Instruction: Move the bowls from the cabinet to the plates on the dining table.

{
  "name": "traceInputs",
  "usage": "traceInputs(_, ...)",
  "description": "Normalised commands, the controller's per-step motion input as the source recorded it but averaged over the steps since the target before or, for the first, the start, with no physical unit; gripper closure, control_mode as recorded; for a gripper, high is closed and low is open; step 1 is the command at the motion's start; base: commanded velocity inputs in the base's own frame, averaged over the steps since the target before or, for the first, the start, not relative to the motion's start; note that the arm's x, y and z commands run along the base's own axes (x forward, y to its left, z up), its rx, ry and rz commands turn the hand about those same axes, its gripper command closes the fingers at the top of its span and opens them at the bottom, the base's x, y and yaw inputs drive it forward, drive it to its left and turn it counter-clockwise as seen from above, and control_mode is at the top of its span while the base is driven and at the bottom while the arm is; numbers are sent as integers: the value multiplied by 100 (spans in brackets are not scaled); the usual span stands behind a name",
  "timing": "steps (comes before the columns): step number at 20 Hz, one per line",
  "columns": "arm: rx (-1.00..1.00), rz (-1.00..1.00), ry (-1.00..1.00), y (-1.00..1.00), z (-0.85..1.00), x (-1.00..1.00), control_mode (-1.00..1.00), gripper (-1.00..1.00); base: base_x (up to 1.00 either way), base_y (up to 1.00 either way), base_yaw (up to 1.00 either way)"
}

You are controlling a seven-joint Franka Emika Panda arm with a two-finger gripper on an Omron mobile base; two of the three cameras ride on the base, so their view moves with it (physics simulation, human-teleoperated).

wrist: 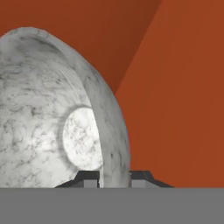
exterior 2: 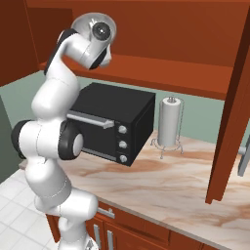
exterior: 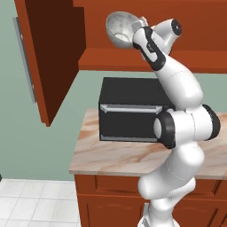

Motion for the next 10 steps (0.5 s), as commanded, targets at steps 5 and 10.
traceInputs(5,-2,0,-2,-7,18,-36,-100,100,0,0,0)
traceInputs(10,-2,0,-7,-4,0,-57,-100,100,0,0,0)
